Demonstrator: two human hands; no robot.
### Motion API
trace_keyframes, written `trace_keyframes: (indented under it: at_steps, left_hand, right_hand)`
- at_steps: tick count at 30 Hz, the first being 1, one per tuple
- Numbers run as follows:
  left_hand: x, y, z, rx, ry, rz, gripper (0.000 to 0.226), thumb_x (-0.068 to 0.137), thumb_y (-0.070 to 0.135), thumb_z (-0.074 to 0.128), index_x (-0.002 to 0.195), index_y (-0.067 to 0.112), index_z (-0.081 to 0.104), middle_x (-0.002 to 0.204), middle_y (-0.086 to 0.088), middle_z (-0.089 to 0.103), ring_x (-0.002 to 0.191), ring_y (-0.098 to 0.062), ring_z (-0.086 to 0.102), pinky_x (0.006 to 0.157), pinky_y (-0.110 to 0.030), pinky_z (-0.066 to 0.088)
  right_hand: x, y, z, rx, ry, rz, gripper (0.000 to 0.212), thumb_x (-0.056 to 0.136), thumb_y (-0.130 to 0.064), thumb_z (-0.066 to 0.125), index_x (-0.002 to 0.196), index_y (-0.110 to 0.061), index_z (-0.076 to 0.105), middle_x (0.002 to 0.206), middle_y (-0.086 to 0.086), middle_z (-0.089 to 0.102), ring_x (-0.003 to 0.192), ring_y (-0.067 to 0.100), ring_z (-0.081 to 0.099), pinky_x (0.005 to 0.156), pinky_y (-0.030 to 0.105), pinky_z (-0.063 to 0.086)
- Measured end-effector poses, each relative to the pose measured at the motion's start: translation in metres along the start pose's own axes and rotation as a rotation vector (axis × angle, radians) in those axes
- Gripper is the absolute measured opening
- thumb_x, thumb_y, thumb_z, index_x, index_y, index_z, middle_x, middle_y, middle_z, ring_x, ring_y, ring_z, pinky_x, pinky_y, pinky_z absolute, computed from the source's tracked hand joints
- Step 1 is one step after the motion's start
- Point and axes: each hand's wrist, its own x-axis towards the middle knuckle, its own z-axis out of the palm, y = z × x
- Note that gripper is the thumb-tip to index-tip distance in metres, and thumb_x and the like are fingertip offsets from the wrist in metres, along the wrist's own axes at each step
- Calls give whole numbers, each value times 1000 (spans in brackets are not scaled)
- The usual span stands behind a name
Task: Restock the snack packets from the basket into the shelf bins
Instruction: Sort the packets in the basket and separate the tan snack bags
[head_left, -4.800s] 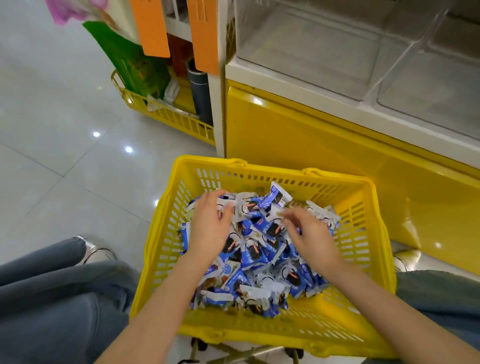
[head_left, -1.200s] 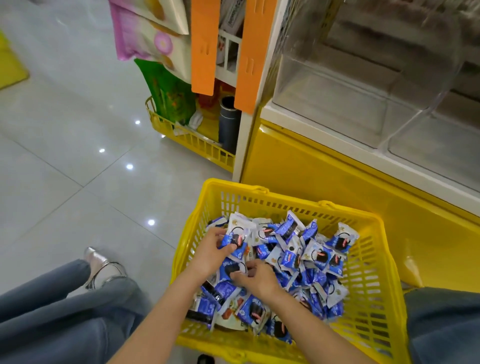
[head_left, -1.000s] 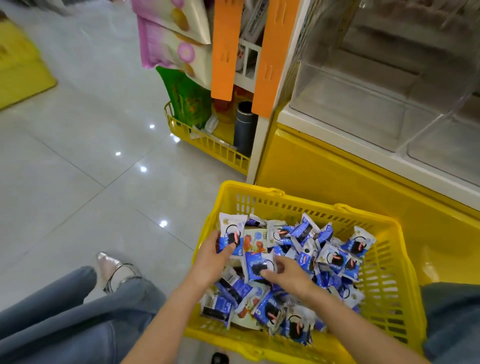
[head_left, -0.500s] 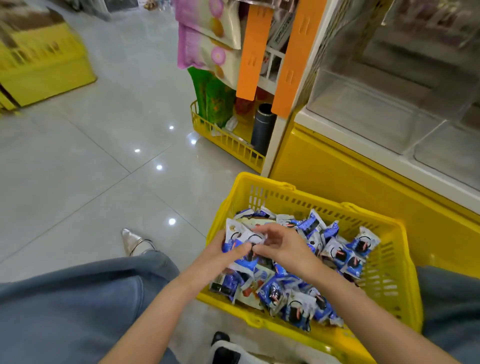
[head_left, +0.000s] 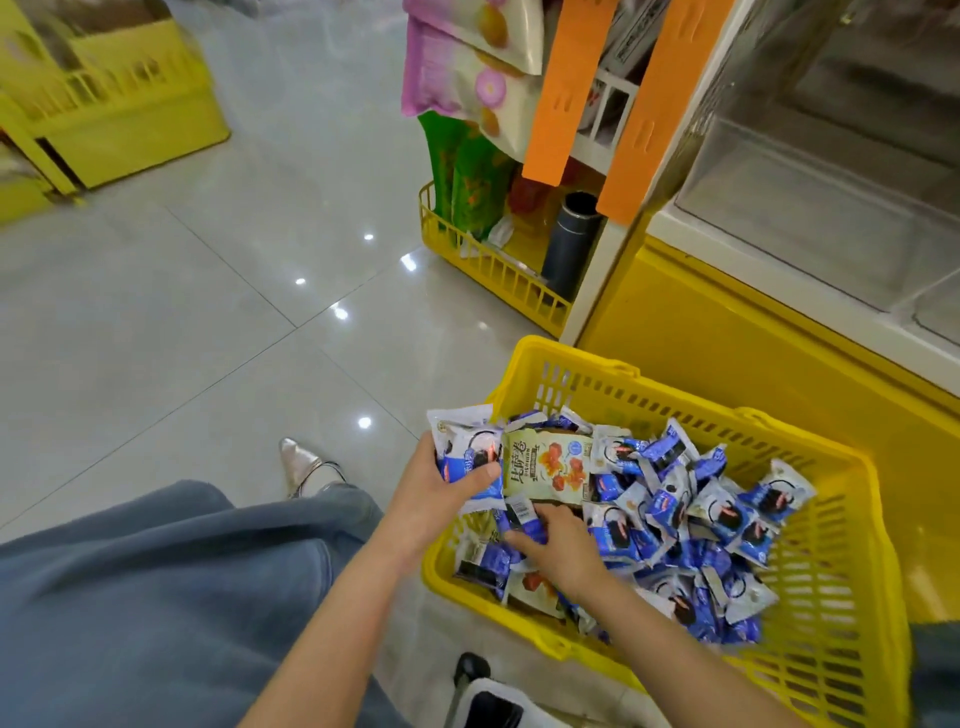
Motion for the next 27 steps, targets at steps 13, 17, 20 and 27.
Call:
trace_keyframes:
  at_steps: [13, 17, 20, 27]
  left_hand:
    - [15, 0, -4, -85, 114, -15, 42, 76, 9, 74, 110, 16, 50, 94, 8, 64, 76, 3, 62, 53, -6, 47]
    - [13, 2, -3, -78, 120, -5, 44, 76, 10, 74, 113, 14, 51, 98, 4, 65, 79, 0, 63, 54, -8, 48]
    - [13, 4, -2, -64, 108, 5, 43, 77, 11, 73, 114, 14, 51, 100, 2, 65, 81, -2, 63, 55, -8, 49]
    - [9, 5, 3, -29, 139, 12, 37, 77, 12, 72, 107, 19, 52, 91, 8, 65, 67, 2, 65, 50, -9, 47]
  right_hand:
    - [2, -19, 6, -73, -264, -199, 15, 89, -25, 60, 75, -23, 61, 72, -6, 49, 65, 5, 47, 60, 24, 37]
    - [3, -14, 15, -146, -252, -132, 40, 85, -35, 64, 120, -15, 55, 113, 6, 53, 103, 18, 51, 78, 22, 36]
    - [1, -14, 17, -89, -334, 9, 67, 77, -39, 73, 132, -15, 43, 126, 4, 53, 111, 19, 52, 88, 27, 45]
    - [3, -14, 13, -22, -352, 51, 63, 75, -42, 73, 129, -21, 51, 123, 1, 58, 96, 11, 53, 78, 19, 40]
